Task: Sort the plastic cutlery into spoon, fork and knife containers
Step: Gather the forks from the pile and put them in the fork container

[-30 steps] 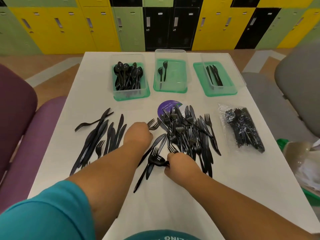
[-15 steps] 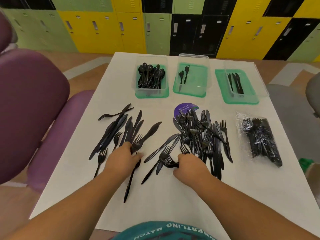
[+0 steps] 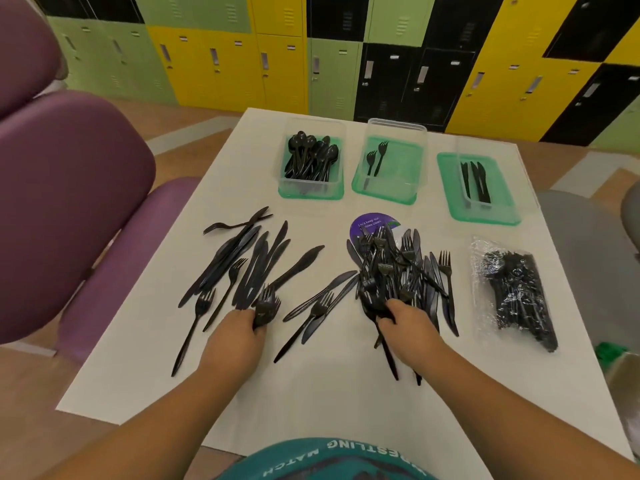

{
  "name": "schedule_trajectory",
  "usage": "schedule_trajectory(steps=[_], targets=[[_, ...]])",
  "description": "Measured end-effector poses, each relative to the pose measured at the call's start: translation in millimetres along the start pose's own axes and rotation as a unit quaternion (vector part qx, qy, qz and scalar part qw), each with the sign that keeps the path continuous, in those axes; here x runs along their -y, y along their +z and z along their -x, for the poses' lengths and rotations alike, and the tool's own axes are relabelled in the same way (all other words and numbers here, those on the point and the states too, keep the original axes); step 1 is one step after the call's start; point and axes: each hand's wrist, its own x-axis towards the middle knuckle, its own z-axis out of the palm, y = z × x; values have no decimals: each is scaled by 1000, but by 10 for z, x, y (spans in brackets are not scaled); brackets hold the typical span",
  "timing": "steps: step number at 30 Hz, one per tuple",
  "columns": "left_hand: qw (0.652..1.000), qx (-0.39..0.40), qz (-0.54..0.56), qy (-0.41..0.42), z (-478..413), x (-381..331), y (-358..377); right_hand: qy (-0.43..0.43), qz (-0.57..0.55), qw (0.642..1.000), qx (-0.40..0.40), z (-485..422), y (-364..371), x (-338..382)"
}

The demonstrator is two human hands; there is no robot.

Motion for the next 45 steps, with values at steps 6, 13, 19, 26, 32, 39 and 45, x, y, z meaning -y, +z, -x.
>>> schedule_trajectory(steps=[6,13,19,26,32,39,45], targets=[[999,12,15,38,-115,-351,109,39,-108,993,-25,-96,-107,-106],[996,80,13,32,-143,-458,231,30,-25,998,-45,-147,56,1],[996,62,37,45,-122,-439,221,16,63,997,-37,-195,108,70],[998,-42,40,36,-67,-88,-17,-2,-7,999,-50,-143,4,69],[989,-110,77,-68,-85,315,-234,14,-62,997,-53,-70,-75,85],[970,-119,136,-163,-70,502,-290,-3,-210,976,-48,3,-32,153],[972,-106,123,-169,-100,531,-306,-20,-310,950,-27,48,-44,273]])
